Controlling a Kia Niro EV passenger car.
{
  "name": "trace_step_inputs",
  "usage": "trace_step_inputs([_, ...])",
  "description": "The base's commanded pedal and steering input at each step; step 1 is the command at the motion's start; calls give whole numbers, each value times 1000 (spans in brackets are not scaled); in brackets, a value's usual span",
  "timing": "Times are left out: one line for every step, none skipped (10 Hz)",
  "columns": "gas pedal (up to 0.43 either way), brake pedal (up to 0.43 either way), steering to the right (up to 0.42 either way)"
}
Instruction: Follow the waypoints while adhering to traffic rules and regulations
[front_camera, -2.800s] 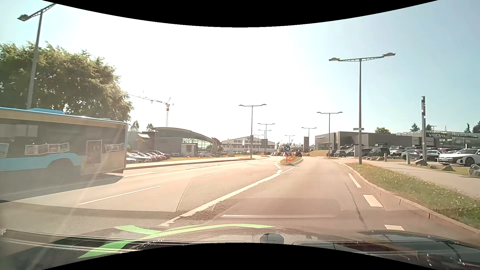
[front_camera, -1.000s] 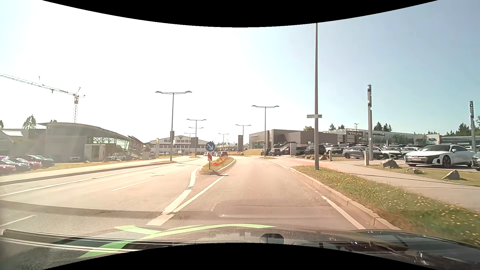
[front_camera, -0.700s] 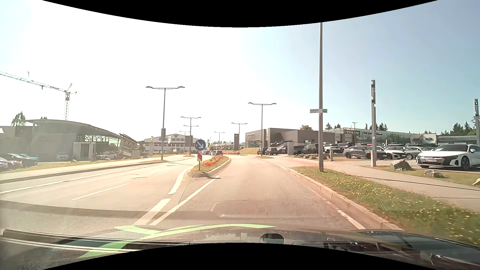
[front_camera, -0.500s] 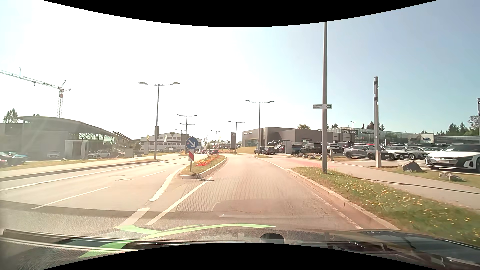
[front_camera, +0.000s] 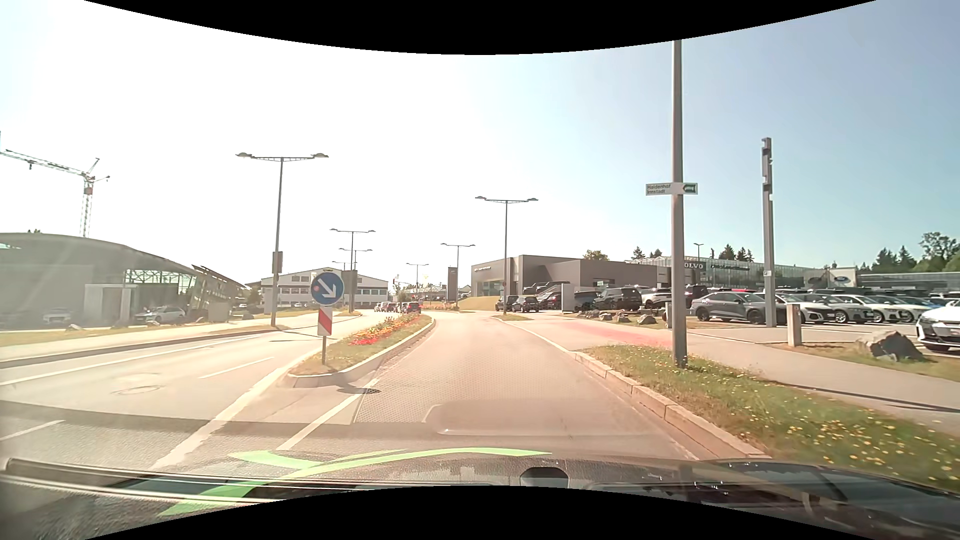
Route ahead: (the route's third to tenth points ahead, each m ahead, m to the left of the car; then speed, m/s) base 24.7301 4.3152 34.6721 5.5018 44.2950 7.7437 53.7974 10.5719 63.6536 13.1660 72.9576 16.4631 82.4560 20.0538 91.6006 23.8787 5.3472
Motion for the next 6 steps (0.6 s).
trace_step_inputs([150, 0, 11])
trace_step_inputs([169, 0, 10])
trace_step_inputs([169, 0, 9])
trace_step_inputs([169, 0, -2])
trace_step_inputs([177, 0, -11])
trace_step_inputs([189, 0, -13])
